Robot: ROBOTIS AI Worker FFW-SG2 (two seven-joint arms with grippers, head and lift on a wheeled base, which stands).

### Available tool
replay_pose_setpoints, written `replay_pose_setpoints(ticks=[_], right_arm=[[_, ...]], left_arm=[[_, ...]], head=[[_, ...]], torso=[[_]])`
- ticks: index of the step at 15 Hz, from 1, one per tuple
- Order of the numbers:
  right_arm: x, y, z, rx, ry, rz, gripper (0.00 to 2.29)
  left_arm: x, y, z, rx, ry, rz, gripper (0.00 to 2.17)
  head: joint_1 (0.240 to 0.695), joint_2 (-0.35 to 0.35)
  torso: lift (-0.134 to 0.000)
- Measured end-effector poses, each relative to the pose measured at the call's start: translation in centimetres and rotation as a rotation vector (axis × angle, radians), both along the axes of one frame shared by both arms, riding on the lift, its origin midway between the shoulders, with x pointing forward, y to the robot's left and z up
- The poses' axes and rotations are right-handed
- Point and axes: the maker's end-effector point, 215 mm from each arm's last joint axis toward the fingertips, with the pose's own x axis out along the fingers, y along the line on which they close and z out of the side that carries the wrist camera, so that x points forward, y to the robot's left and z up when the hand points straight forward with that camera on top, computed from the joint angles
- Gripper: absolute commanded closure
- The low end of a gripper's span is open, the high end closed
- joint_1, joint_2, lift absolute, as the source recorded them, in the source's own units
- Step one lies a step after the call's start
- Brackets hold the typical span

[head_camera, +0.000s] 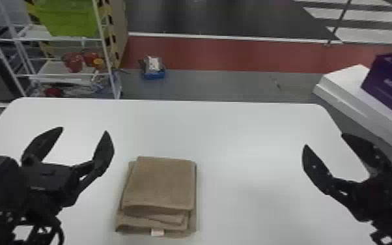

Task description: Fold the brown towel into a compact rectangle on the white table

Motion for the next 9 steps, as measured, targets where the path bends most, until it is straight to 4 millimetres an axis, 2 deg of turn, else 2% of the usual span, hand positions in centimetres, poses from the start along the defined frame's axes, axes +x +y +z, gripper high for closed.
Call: replay_pose_setpoints(ticks=[9], right_arm=[[0.2, -2.0, 0.5, -0.017, -0.046, -0.084, 0.08]], left_arm=[[0.3, 0.0, 0.4, 0.0, -0.058, 0.01, 0.06]], head=[[0.695, -0.105]], torso=[[-0.123]])
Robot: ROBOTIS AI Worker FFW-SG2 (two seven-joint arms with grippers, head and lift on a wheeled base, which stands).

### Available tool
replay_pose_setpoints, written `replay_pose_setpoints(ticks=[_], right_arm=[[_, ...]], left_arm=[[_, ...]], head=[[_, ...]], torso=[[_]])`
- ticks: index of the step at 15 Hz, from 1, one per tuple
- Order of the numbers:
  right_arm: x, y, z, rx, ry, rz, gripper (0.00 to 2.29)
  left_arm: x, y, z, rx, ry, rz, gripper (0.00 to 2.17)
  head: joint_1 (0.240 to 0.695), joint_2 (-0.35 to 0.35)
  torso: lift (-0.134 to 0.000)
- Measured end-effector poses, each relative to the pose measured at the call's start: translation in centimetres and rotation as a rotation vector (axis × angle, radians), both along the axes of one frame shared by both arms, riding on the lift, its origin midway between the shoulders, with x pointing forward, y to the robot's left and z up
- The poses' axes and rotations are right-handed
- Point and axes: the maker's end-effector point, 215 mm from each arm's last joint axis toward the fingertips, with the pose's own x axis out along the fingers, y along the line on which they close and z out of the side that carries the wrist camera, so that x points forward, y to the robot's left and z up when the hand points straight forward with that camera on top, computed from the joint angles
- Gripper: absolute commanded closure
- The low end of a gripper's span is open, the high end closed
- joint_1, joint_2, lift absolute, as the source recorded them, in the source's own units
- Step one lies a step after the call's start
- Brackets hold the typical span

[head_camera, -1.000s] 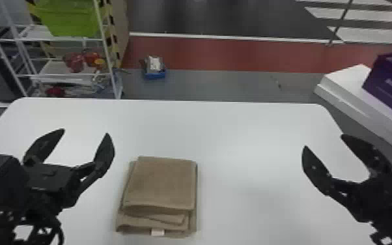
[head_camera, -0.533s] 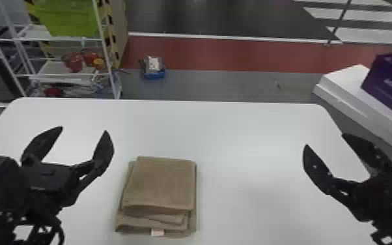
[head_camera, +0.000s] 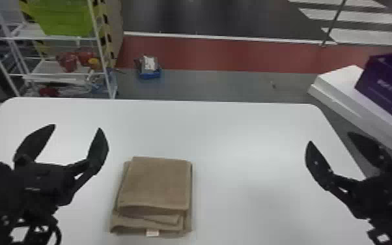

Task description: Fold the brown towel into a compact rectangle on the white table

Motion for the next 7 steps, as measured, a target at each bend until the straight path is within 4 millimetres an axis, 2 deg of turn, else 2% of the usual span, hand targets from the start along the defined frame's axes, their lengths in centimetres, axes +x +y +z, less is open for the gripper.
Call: replay_pose_setpoints(ticks=[7], right_arm=[[0.42, -0.23, -0.33, 0.008, 0.005, -0.043, 0.08]], left_arm=[[-0.37, -0.95, -0.48, -0.004, 0.008, -0.039, 0.06]], head=[[0.695, -0.122]], torso=[[-0.123]])
